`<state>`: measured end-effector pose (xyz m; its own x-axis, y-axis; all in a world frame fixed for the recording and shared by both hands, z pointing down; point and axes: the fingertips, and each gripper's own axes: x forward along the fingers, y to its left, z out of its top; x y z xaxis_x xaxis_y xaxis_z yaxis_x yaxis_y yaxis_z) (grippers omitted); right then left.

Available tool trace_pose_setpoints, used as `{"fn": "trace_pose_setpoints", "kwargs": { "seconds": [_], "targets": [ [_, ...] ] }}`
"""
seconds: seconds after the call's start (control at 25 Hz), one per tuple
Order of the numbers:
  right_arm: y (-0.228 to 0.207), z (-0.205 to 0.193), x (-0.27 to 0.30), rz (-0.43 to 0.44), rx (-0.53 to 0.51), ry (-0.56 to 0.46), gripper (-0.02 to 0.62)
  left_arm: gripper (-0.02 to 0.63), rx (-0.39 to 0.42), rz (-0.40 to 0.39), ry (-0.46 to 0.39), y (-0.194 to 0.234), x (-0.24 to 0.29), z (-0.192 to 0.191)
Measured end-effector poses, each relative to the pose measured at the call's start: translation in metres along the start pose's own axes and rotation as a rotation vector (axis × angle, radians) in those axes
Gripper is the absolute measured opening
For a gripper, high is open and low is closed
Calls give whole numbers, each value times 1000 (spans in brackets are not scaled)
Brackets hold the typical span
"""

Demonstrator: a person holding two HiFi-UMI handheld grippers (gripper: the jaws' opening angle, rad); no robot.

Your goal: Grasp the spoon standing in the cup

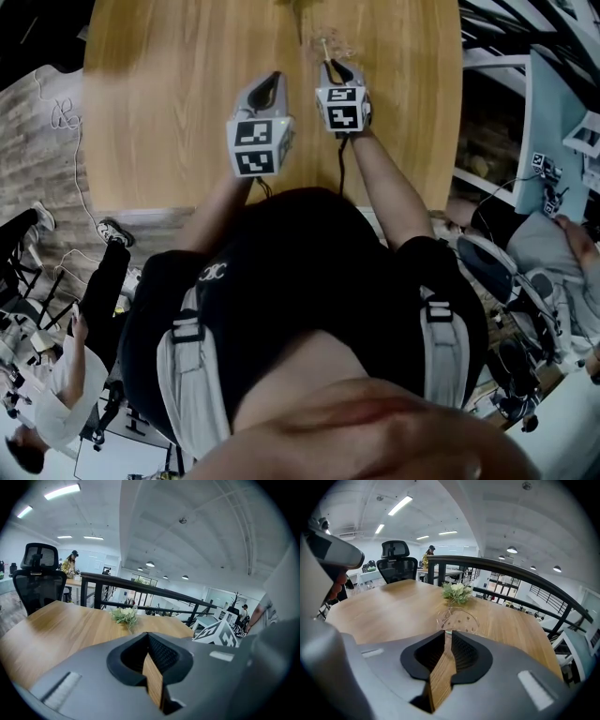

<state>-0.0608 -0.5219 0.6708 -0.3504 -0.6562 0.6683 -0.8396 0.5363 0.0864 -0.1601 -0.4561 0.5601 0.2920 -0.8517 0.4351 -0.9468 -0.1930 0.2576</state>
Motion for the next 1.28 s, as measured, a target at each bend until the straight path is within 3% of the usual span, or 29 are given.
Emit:
{"fn": "trace_pose_setpoints", "kwargs": {
  "seconds": [0.76,1.28],
  "targets": [
    [0,9,-10,-12,-44,-30,5,12,11,-8,-2,-10,-3,2],
    [-17,30,-59,-49,6,-157,5,12,51,-33,-32,-39,-18,9]
  ]
}}
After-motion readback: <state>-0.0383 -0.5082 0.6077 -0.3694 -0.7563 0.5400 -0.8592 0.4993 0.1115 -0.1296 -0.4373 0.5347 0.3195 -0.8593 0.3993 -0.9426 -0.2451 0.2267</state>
